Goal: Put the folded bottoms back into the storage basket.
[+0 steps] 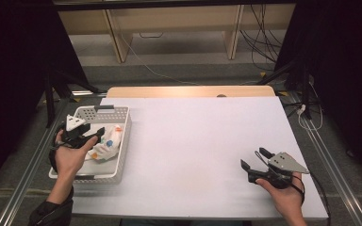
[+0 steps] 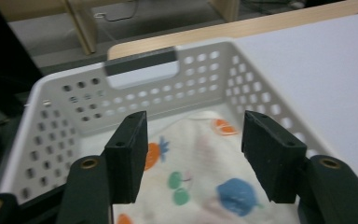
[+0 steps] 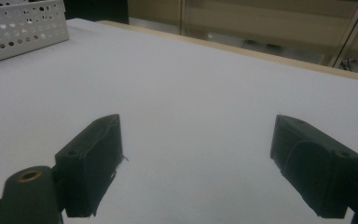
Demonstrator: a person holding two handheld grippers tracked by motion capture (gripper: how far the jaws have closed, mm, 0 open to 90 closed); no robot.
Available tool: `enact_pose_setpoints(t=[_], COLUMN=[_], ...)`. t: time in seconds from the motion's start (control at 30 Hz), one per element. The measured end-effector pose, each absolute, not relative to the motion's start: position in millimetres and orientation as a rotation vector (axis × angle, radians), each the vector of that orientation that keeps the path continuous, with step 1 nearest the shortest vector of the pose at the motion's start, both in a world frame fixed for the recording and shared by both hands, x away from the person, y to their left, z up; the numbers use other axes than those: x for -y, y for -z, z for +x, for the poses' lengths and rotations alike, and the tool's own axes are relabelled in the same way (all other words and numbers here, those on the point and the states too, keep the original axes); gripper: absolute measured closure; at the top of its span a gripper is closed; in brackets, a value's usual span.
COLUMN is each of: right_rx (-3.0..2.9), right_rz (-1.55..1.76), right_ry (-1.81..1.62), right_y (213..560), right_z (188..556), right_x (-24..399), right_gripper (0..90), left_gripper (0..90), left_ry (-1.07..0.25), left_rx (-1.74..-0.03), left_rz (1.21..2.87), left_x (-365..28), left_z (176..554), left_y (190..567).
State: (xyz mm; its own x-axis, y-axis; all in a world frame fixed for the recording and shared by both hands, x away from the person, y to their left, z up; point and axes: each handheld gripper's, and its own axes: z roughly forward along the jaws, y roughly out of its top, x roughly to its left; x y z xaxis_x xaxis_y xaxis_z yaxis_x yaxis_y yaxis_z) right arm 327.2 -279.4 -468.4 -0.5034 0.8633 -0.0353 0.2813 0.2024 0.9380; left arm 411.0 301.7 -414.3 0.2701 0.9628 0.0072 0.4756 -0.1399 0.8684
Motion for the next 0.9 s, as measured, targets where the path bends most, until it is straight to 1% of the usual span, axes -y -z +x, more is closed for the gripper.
enact_pose_setpoints(t=[0.3,0.43,0.63,0.9], right_rx=[-1.906,-1.905,-1.902,-1.898], right_rz=[1.062,1.063,1.062,1.061], right_ry=[-1.296,-1.298,-1.302,-1.310], right_y=[468,468,467,468], right_z=[327,327,327,327], right_x=[280,280,280,280], right_gripper=[17.4,17.4,17.4,17.4], left_gripper=[32.6,29.9,27.0,21.1], left_ry=[-0.724,-0.682,-0.642,-0.602], left_rx=[-1.205,-1.157,-1.089,-0.991], left_rz=[1.757,1.768,1.792,1.843], left_x=[-281,-271,-257,-233], left_z=[402,398,392,379], left_y=[401,399,397,394])
